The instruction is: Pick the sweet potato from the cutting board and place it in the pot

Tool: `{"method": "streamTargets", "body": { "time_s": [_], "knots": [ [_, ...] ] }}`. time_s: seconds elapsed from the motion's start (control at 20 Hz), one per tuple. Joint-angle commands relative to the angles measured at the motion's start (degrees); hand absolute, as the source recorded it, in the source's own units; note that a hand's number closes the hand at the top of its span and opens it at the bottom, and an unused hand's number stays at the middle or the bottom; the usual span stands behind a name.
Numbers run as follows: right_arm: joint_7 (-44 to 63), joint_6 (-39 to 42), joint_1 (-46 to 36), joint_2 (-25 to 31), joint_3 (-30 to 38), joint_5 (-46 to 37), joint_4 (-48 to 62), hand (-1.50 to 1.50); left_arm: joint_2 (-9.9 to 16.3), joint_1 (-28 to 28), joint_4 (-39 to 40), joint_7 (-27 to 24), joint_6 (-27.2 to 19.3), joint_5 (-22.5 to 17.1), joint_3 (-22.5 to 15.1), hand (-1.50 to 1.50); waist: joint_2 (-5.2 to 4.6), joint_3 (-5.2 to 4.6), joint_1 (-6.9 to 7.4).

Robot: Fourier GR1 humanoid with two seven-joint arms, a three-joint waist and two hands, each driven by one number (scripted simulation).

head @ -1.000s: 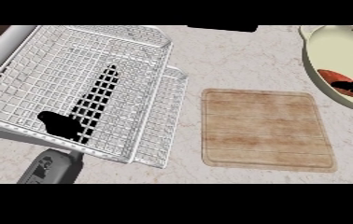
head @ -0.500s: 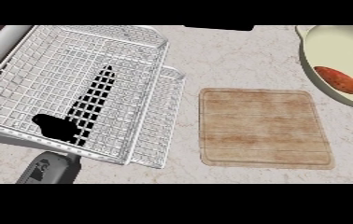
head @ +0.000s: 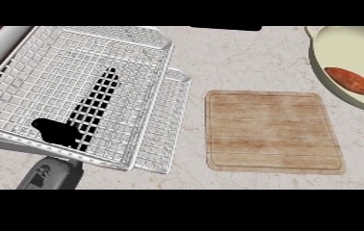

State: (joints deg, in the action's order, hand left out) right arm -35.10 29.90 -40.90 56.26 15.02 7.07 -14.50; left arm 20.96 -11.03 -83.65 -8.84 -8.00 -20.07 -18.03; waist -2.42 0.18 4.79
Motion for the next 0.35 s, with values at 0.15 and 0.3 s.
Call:
{"method": "streamTargets", "body": {
  "time_s": [0.15,0.3],
  "knots": [
    [-2.8,5.9,1.3,3.0,0.1,-0.3,1.1,-1.5,1.7,-2.4,0.0,4.0,-6.1,-1.1,6.9,0.0,0.36,0.85,0.56],
    [-3.0,6.7,1.5,3.7,0.3,0.0,0.8,-1.5,1.5,-2.7,0.0,4.5,-6.1,-1.5,7.2,0.0,0.48,0.89,0.44]
  ]
}}
